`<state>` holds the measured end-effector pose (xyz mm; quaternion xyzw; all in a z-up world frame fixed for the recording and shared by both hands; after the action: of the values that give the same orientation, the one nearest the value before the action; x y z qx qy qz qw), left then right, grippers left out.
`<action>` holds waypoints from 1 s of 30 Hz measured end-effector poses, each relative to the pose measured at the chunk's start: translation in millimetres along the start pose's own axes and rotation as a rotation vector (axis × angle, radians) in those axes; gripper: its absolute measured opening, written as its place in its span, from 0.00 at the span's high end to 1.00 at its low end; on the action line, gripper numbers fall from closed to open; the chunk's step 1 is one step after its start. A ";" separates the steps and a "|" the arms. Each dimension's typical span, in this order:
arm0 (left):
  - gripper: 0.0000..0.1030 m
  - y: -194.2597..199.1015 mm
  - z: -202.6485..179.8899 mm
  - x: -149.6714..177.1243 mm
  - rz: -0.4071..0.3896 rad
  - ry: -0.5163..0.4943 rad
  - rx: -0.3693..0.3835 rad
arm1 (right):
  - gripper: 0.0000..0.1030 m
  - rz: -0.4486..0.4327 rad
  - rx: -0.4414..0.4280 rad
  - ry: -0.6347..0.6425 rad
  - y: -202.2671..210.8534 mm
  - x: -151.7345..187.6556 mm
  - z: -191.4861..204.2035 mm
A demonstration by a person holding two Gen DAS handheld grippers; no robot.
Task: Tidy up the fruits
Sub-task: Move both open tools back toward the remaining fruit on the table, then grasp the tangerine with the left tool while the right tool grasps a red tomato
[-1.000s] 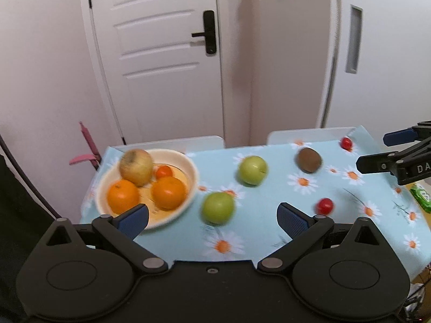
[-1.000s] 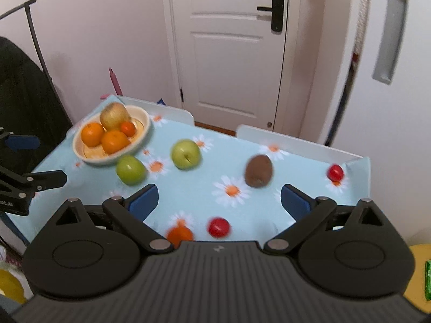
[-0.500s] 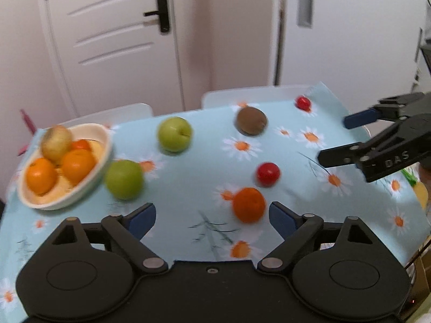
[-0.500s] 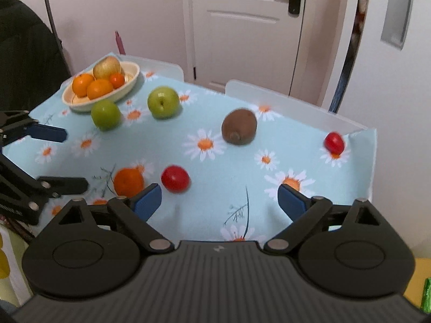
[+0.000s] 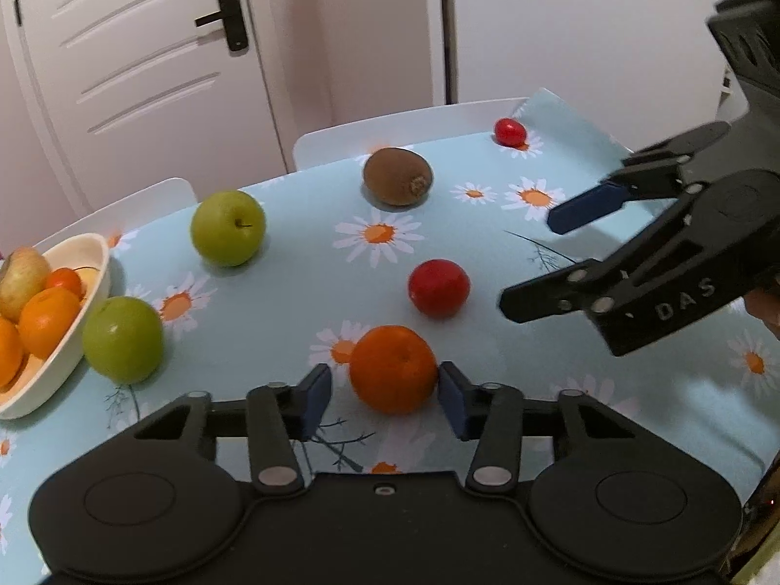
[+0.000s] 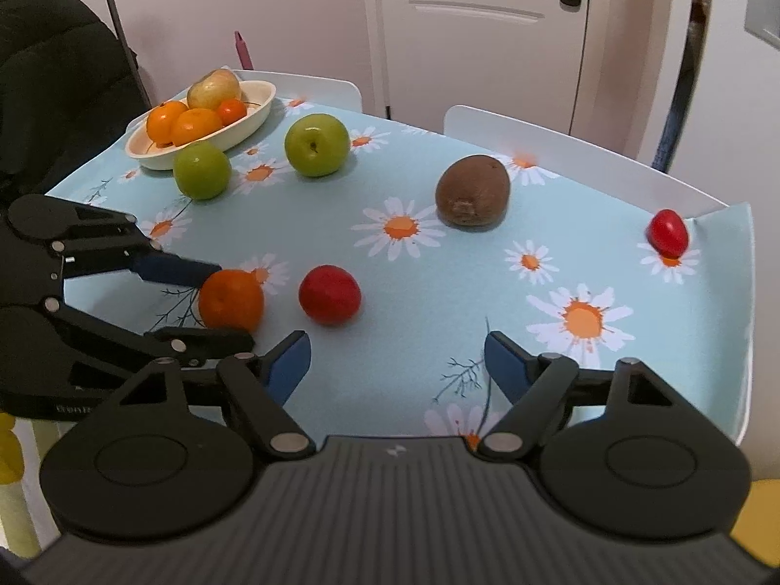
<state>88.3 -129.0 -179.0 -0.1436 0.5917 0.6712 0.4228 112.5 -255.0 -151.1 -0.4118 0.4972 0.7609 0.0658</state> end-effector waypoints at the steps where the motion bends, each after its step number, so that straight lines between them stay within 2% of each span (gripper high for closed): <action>1: 0.58 -0.5 -1.7 0.0 0.000 -0.003 0.007 | 0.14 0.003 -0.004 0.002 -1.8 -0.2 0.5; 20: 0.59 3.5 7.6 7.5 0.008 0.011 -0.015 | 0.35 0.020 -0.053 0.040 -30.6 -7.5 17.4; 25: 0.59 3.9 7.8 7.6 0.008 0.013 -0.016 | 0.37 0.012 -0.050 0.049 -36.2 -12.2 22.2; 27: 0.59 4.8 9.2 8.4 0.010 0.013 -0.017 | 0.44 0.011 -0.048 0.051 -37.9 -13.7 23.7; 28: 0.59 5.4 10.2 9.0 0.012 0.015 -0.019 | 0.54 0.013 -0.049 0.052 -38.9 -14.2 24.2; 30: 0.59 7.3 13.1 10.6 0.014 0.017 -0.024 | 0.54 0.014 -0.046 0.052 -39.6 -15.8 24.7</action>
<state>80.5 -112.4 -178.1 -0.1503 0.5882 0.6799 0.4113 129.1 -210.4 -163.9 -0.4293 0.4841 0.7615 0.0381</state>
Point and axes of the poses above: each gripper's, at about its wrist camera, not at the fingertips, and y roughly against the way its jaws point, z to its left, x to its underside, the point moved 4 cm from there along -y, roughly the way its jaws point, and after that the axes turned 12 degrees about -x, right-handed, at the moved point
